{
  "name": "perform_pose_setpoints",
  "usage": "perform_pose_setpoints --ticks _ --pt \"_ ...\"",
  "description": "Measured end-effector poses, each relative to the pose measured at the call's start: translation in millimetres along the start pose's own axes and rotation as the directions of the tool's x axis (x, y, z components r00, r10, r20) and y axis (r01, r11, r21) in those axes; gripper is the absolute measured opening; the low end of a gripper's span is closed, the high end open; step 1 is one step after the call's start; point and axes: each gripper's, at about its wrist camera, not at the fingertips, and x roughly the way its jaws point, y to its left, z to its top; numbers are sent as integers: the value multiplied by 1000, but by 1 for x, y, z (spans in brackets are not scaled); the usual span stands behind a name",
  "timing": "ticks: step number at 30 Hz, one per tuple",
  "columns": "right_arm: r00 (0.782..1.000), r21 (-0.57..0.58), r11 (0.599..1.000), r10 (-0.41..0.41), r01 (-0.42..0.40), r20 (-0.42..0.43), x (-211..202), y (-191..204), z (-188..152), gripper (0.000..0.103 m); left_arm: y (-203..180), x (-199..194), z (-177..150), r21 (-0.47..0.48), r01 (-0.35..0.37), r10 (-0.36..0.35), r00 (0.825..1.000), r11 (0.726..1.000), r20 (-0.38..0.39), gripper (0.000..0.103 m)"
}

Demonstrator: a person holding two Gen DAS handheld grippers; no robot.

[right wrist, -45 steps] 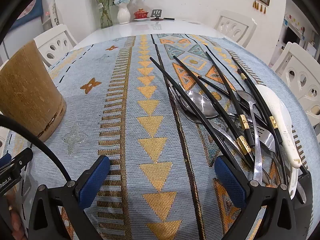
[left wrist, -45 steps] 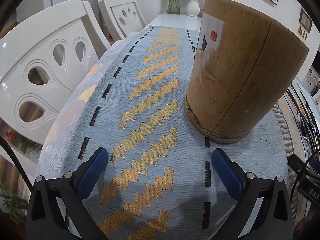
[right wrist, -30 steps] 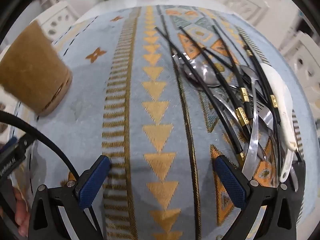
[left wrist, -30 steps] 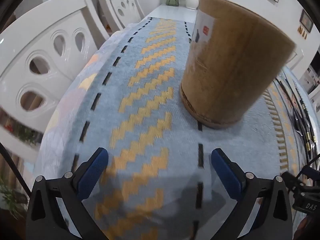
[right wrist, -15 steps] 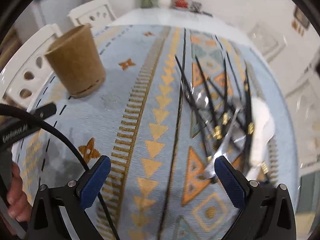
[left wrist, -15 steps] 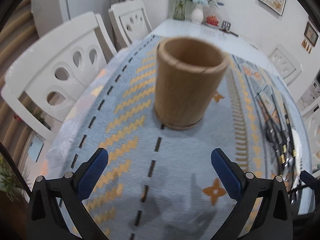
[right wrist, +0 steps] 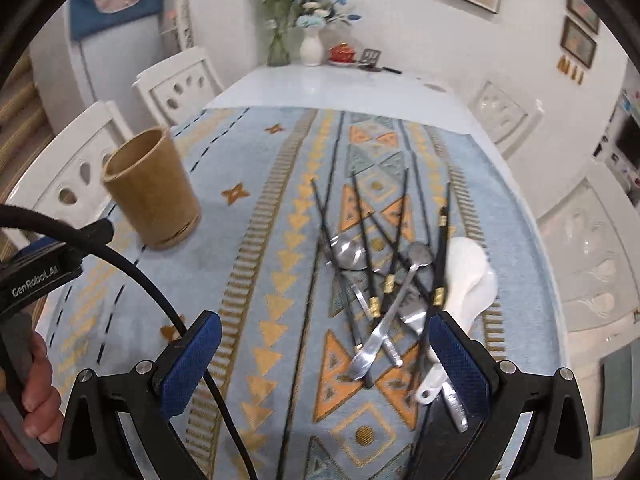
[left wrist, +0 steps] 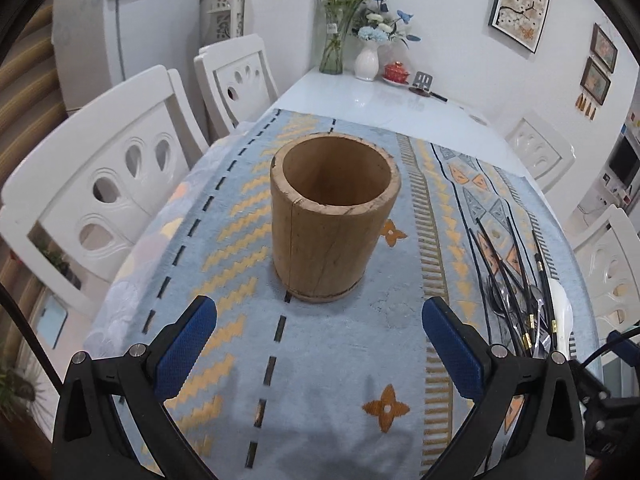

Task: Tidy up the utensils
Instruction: 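Grasp the wooden cup with the left tool while the right tool approaches the utensil pile, then close the right tool on a white dotted rice paddle in the pile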

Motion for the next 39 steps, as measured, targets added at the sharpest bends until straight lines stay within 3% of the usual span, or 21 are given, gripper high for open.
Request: perform_pose_setpoints --ticks 12,19,25,28,32,35,39 --pt "992 132 984 -125 124 -3 25 -25 11 103 4 51 15 97 32 -31 999 995 -11 103" --pt "989 216 966 -143 145 -26 29 -59 16 103 6 83 26 96 64 -60 997 993 -44 102" --pt "984 272 945 -173 181 -52 27 -81 23 103 -3 92 29 146 63 -61 998 987 -15 102" --pt "983 293 939 -169 181 -67 29 -90 26 103 -5 95 31 160 48 -49 999 986 -2 93" --pt "987 321 934 -136 158 -90 36 -99 26 102 -6 95 31 162 41 -46 999 986 22 93" --pt "988 324 937 -102 135 -115 45 -96 28 93 -9 95 29 170 33 -40 999 985 35 93" --pt "985 268 957 -68 110 -161 66 -78 33 71 -9 95 29 171 33 -41 998 985 38 93"
